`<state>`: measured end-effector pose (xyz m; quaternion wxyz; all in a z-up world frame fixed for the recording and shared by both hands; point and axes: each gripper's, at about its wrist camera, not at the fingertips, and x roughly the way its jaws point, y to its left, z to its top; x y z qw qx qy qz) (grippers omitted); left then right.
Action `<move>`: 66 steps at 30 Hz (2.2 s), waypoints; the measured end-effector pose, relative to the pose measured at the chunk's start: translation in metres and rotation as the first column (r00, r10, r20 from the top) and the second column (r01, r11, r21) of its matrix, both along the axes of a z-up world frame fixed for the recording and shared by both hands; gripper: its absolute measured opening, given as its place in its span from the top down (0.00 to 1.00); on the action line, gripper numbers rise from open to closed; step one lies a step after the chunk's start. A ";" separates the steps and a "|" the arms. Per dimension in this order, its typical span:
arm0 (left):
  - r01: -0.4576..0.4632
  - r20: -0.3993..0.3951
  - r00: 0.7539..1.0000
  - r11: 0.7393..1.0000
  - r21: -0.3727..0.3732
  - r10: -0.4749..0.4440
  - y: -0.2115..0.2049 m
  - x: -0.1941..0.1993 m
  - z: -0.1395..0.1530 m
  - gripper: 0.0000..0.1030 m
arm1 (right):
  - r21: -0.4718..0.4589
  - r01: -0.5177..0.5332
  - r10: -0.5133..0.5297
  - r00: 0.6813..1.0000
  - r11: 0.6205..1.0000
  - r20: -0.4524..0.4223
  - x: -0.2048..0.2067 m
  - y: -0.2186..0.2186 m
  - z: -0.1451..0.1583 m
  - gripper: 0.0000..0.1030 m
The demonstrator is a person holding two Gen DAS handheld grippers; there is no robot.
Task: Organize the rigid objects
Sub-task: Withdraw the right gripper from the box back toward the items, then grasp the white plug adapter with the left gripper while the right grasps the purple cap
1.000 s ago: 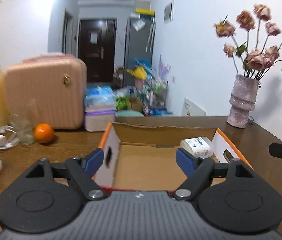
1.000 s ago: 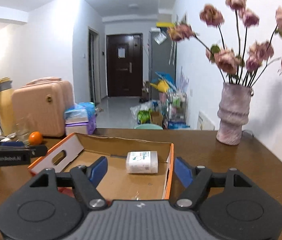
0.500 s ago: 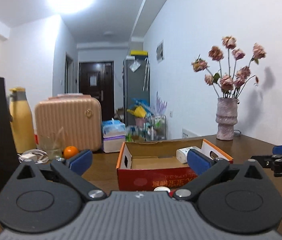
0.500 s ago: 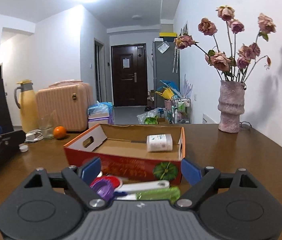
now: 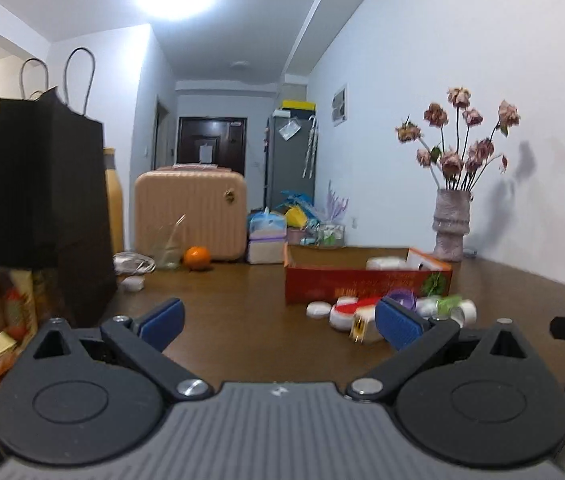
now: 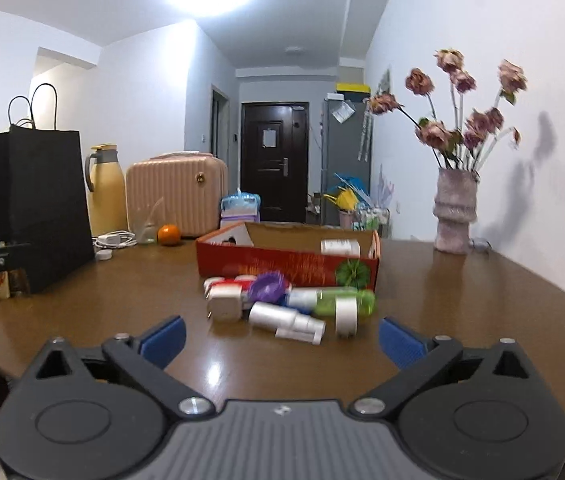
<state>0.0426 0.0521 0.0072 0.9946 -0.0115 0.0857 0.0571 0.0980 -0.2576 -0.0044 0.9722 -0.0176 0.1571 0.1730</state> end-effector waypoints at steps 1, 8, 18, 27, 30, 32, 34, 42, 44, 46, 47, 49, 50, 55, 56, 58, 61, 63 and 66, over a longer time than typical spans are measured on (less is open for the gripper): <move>0.016 -0.019 1.000 1.000 0.012 -0.015 -0.001 -0.004 -0.002 0.00 | 0.011 0.018 -0.018 1.000 1.000 -0.004 -0.006 0.001 -0.001 0.00; 0.019 -0.052 0.998 0.999 -0.041 -0.021 0.007 -0.010 -0.014 0.00 | 0.037 0.014 -0.015 1.000 0.999 0.017 -0.018 0.018 0.000 0.00; 0.056 -0.133 0.990 0.998 0.006 -0.055 0.002 0.014 -0.032 0.00 | 0.031 0.038 -0.037 0.999 0.999 -0.020 0.015 0.022 -0.016 0.00; 0.165 -0.123 0.980 0.984 0.060 -0.157 -0.019 0.087 -0.026 0.00 | 0.004 0.019 -0.019 1.000 1.000 0.003 0.071 0.014 -0.016 0.00; 0.236 -0.148 0.963 0.970 0.054 -0.226 -0.028 0.118 -0.025 0.03 | -0.041 -0.012 0.013 1.000 0.999 0.013 0.096 0.014 -0.011 0.00; 0.301 -0.180 0.941 0.952 0.056 -0.287 -0.032 0.144 -0.024 0.08 | -0.058 -0.054 0.054 0.999 0.997 0.004 0.117 0.015 -0.007 0.00; 0.362 -0.215 0.915 0.930 0.070 -0.340 -0.036 0.171 -0.025 0.14 | -0.087 -0.103 0.102 0.995 0.991 -0.016 0.140 0.018 -0.005 0.02; 0.515 -0.367 0.805 0.856 0.042 -0.466 -0.049 0.276 -0.046 0.28 | -0.194 -0.200 0.187 0.979 0.960 -0.084 0.209 0.045 -0.016 0.08; 0.536 -0.392 0.782 0.844 0.022 -0.486 -0.049 0.288 -0.051 0.40 | -0.197 -0.223 0.208 0.974 0.955 -0.094 0.221 0.049 -0.017 0.08; 0.541 -0.391 0.776 0.841 0.009 -0.494 -0.045 0.292 -0.053 0.51 | -0.210 -0.247 0.230 0.968 0.946 -0.101 0.230 0.054 -0.019 0.08; 0.546 -0.390 0.771 0.838 -0.005 -0.504 -0.043 0.292 -0.053 0.54 | -0.217 -0.259 0.240 0.965 0.941 -0.107 0.234 0.057 -0.021 0.08; 0.570 -0.390 0.749 0.821 -0.032 -0.535 -0.040 0.291 -0.053 0.57 | -0.230 -0.277 0.256 0.960 0.933 -0.117 0.241 0.064 -0.024 0.08; 0.590 -0.397 0.730 0.806 -0.045 -0.556 -0.040 0.293 -0.055 0.61 | -0.236 -0.290 0.267 0.956 0.927 -0.124 0.245 0.069 -0.025 0.08; 0.585 -0.447 0.700 0.806 -0.089 -0.557 -0.042 0.311 -0.070 0.52 | -0.215 -0.325 0.295 0.942 0.921 -0.162 0.264 0.079 -0.028 0.14; 0.597 -0.440 0.689 0.795 -0.107 -0.577 -0.042 0.312 -0.070 0.58 | -0.195 -0.334 0.303 0.937 0.922 -0.172 0.267 0.078 -0.028 0.15; 0.603 -0.418 0.688 0.788 -0.126 -0.593 -0.043 0.312 -0.069 0.69 | -0.154 -0.337 0.306 0.932 0.929 -0.195 0.273 0.076 -0.028 0.18; 0.570 -0.428 0.700 0.808 -0.149 -0.572 -0.040 0.309 -0.066 0.69 | -0.135 -0.331 0.298 0.929 0.934 -0.219 0.277 0.078 -0.031 0.24; 0.530 -0.433 0.726 0.836 -0.142 -0.534 -0.035 0.298 -0.064 0.69 | -0.139 -0.326 0.292 0.931 0.935 -0.222 0.279 0.083 -0.033 0.25; 0.449 -0.401 0.789 0.883 -0.141 -0.465 -0.020 0.273 -0.059 0.69 | -0.184 -0.315 0.274 0.937 0.931 -0.215 0.284 0.098 -0.038 0.30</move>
